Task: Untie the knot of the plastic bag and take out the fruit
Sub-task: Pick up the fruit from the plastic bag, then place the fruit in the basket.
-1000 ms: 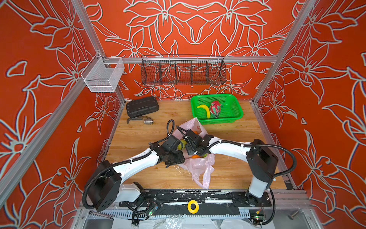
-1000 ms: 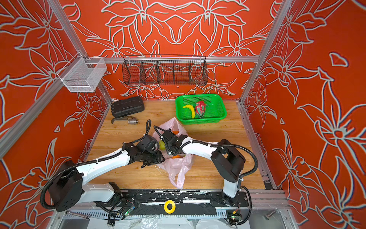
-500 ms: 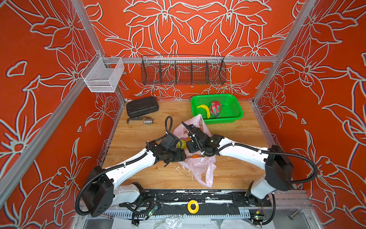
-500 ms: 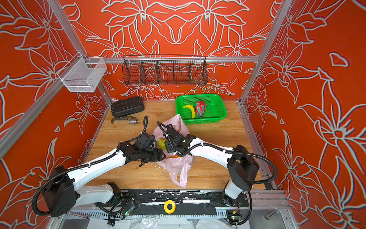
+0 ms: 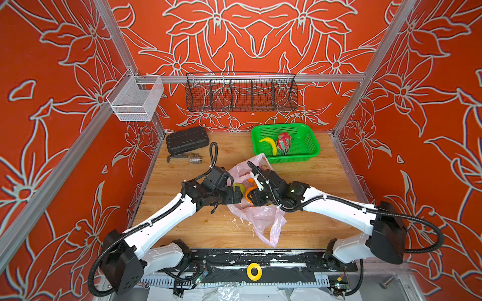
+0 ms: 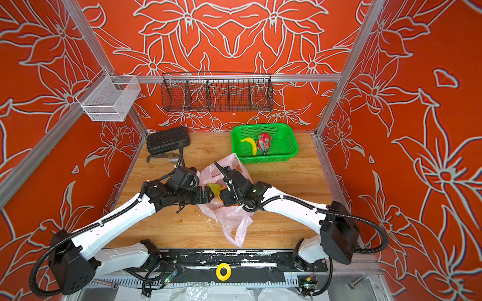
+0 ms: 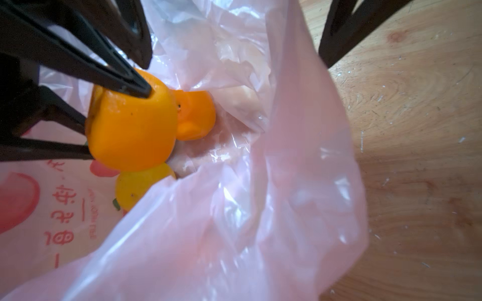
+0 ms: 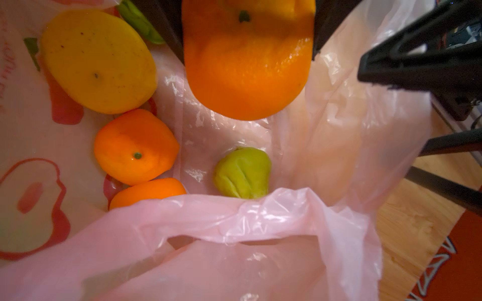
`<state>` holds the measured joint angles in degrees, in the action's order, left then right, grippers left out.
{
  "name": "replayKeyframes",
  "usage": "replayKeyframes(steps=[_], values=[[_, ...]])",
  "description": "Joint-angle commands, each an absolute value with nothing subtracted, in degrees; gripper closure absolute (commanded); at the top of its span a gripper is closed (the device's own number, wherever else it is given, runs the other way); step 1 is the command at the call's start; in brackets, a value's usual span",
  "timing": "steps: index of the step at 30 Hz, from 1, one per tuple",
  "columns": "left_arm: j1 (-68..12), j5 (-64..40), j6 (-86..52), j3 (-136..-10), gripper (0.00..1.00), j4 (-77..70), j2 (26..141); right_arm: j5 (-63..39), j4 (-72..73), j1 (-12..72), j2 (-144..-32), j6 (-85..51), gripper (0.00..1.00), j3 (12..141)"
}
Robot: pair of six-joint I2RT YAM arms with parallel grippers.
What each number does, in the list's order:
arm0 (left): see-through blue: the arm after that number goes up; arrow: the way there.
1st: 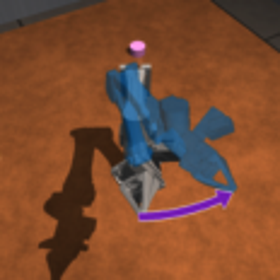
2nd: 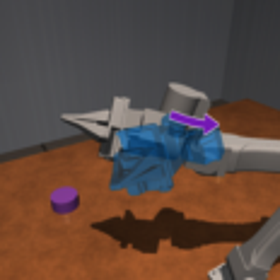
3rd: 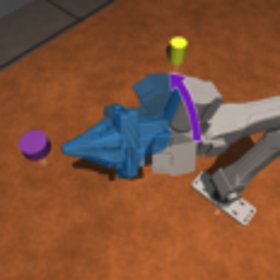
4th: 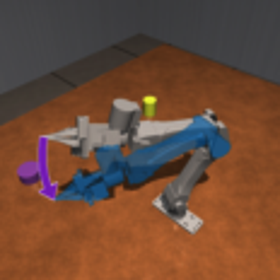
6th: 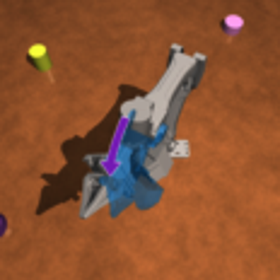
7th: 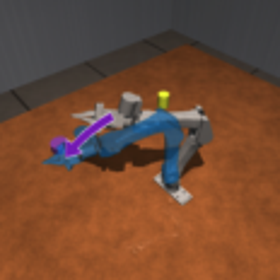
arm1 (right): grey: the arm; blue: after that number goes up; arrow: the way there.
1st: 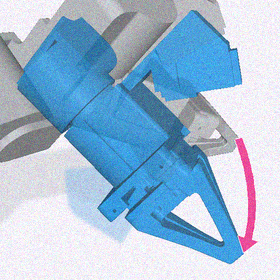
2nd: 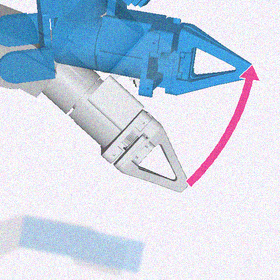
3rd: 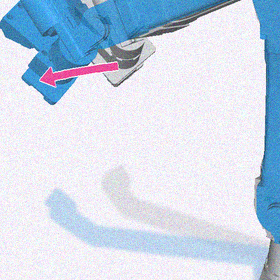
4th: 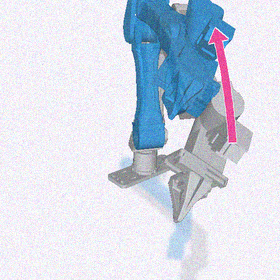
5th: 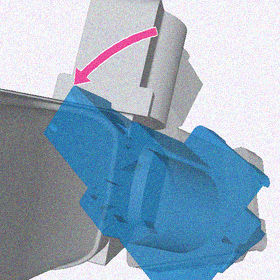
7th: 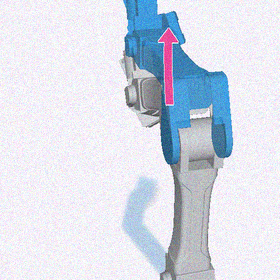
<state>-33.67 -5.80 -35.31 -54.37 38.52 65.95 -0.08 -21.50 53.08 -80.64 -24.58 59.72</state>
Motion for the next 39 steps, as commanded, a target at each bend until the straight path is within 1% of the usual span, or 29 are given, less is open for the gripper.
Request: replayKeyframes(steps=[1,11,19,23,27,39], values=[[-33.06,-5.09,-32.82,-56.03,0.00,40.74,63.97,-1.93,-20.22,53.00,-76.88,-22.70,0.43,59.06],[-33.00,-7.31,-30.64,-58.71,0.02,38.00,61.02,2.51,-17.61,52.93,-69.08,-19.99,0.43,61.16],[-32.96,-5.72,-30.32,-60.04,0.02,36.09,60.64,9.64,-16.26,52.39,-64.52,-17.35,0.42,64.76],[-33.05,-7.43,-29.08,-61.22,0.02,34.45,61.10,13.53,-16.16,50.68,-64.01,-16.26,0.42,67.76],[-32.99,-10.64,-27.51,-62.88,0.02,31.76,62.00,13.84,-15.72,46.64,-64.71,-15.14,0.42,70.14],[-33.01,-12.92,-22.58,-75.66,0.02,31.80,70.53,9.93,-19.07,30.80,-72.27,-14.04,0.42,77.77]])
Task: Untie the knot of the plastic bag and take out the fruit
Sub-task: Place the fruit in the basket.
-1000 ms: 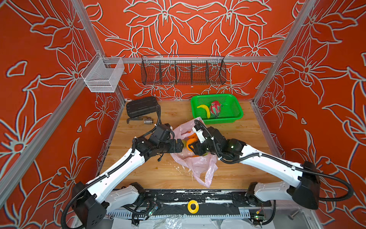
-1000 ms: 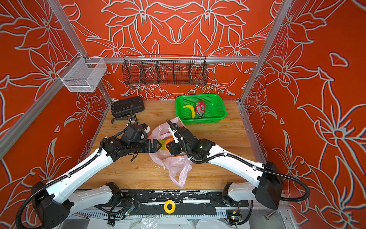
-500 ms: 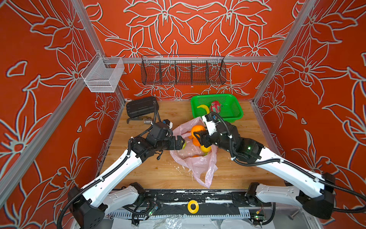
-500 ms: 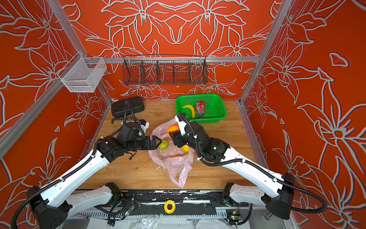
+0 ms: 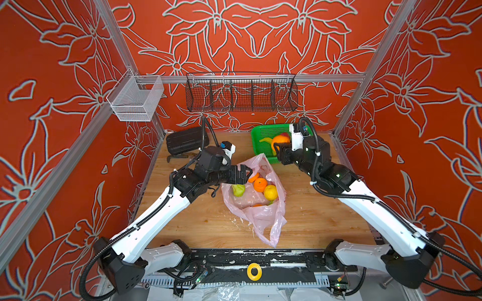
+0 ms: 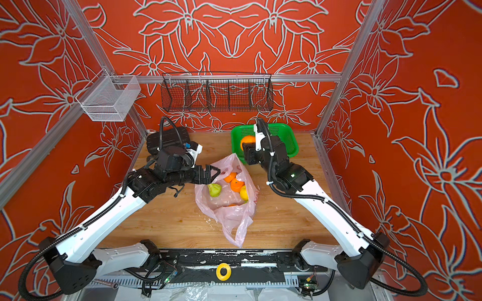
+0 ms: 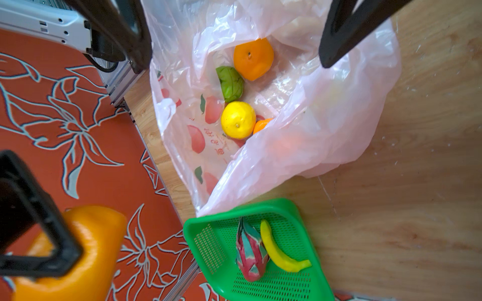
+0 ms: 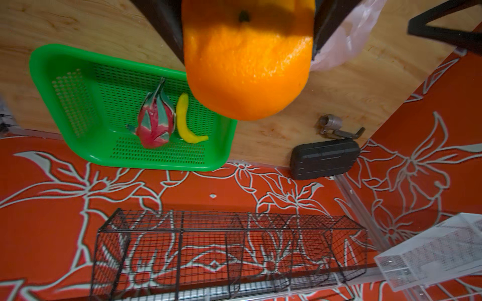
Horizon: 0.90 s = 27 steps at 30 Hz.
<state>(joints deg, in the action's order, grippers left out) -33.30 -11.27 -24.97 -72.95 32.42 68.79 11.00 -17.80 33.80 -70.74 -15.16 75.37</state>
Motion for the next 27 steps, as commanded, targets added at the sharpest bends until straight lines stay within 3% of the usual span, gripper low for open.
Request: replayKeyframes(steps=[1,17,27], values=[[-32.98,-13.11,-22.33,-76.52,0.02,31.98,71.25,9.53,-18.99,29.58,-73.00,-14.02,0.42,78.12],[-33.08,-16.93,-22.14,-80.69,0.02,31.03,76.64,-7.55,-16.41,4.83,-94.83,-23.20,0.44,85.60],[-33.69,-22.68,-19.20,-80.93,0.01,30.49,77.08,-6.60,-23.30,0.11,-116.57,-21.74,0.45,102.47]])
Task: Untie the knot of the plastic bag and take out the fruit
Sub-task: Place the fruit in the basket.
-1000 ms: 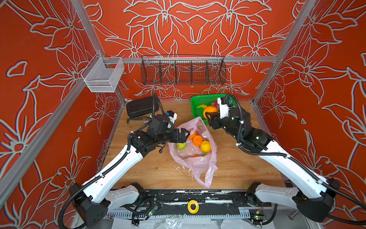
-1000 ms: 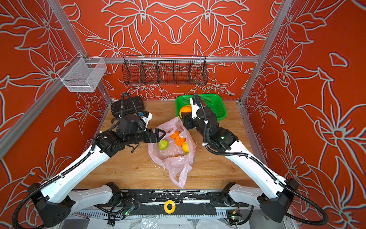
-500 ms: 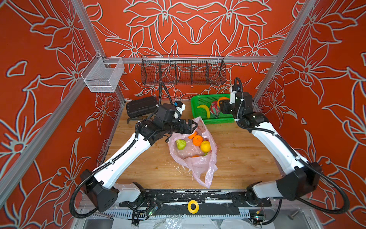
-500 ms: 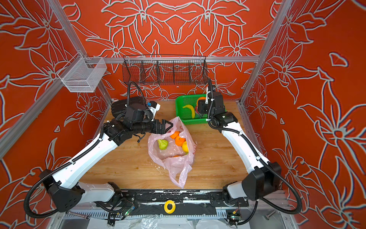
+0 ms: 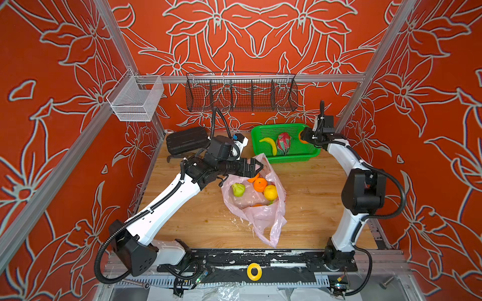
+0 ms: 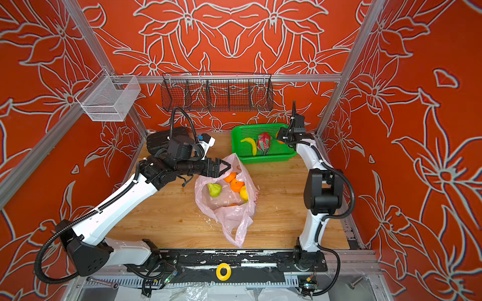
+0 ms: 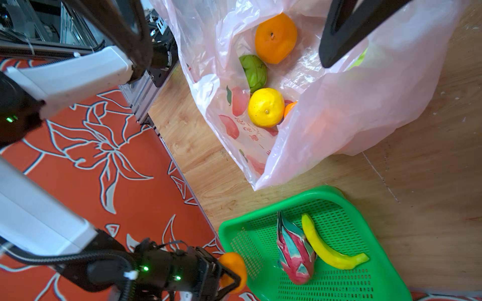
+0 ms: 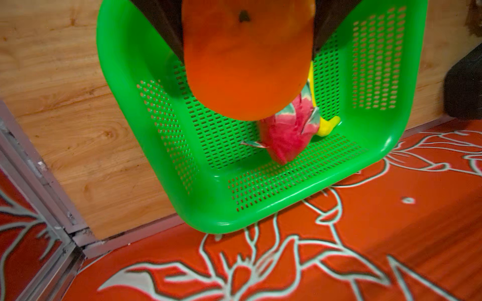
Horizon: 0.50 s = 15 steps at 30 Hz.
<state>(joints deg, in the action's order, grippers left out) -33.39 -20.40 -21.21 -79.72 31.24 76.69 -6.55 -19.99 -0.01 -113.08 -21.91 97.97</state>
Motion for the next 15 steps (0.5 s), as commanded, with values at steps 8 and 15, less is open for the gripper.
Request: replayKeyframes(steps=[8,15], values=[[-33.79,-21.78,-18.64,-80.88,0.02,31.30,77.02,-3.68,-31.37,0.18,-129.62,-18.37,0.45,116.71],[-33.84,-19.91,-18.30,-79.93,0.01,31.23,76.12,-4.80,-35.06,0.18,-135.83,-17.45,0.44,121.41]])
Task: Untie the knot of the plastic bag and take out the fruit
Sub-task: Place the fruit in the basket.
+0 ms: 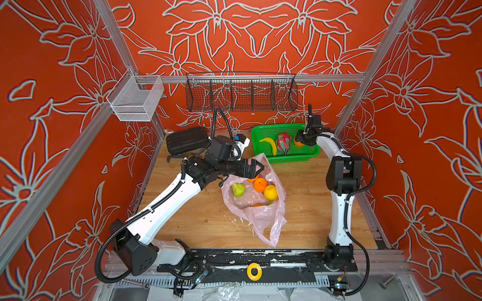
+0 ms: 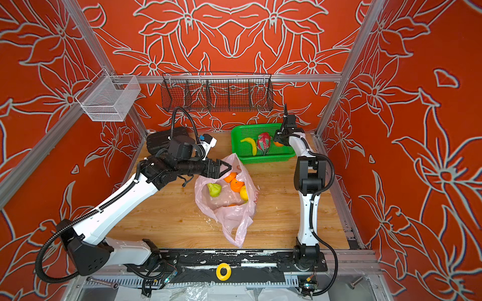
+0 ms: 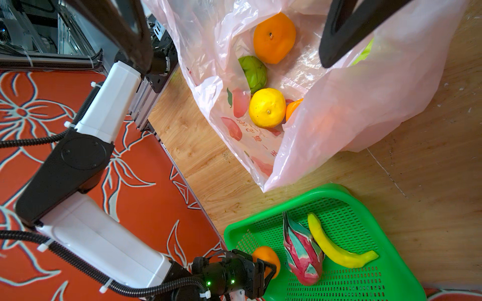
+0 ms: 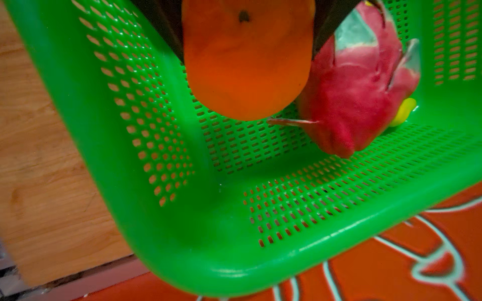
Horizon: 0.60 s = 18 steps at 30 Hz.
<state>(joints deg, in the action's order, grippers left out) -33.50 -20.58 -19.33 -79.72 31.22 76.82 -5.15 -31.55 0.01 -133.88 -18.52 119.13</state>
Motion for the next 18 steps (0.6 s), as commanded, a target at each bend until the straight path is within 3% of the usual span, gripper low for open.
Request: replayKeyframes(steps=[1,8,12,16,17,18], values=[[-33.84,-19.66,-18.20,-79.94,0.02,31.41,76.11,-5.25,-35.22,0.17,-136.38,-17.34,0.44,121.59],[-33.85,-17.65,-18.11,-78.08,0.02,31.30,74.79,-6.43,-37.33,0.22,-138.59,-18.17,0.38,122.98],[-33.77,-16.39,-17.97,-77.48,0.02,32.03,74.01,-6.63,-37.68,0.26,-137.86,-18.80,0.19,122.98],[-33.84,-15.29,-18.18,-76.33,0.02,32.10,72.77,-6.47,-38.01,0.24,-135.99,-19.06,0.13,122.55],[-33.83,-15.09,-18.21,-75.92,0.02,31.99,72.41,-6.56,-38.02,0.26,-135.22,-19.07,0.04,122.24],[-33.85,-14.82,-18.36,-75.64,0.02,32.07,72.05,-6.60,-38.05,0.26,-134.27,-18.99,0.03,121.96]])
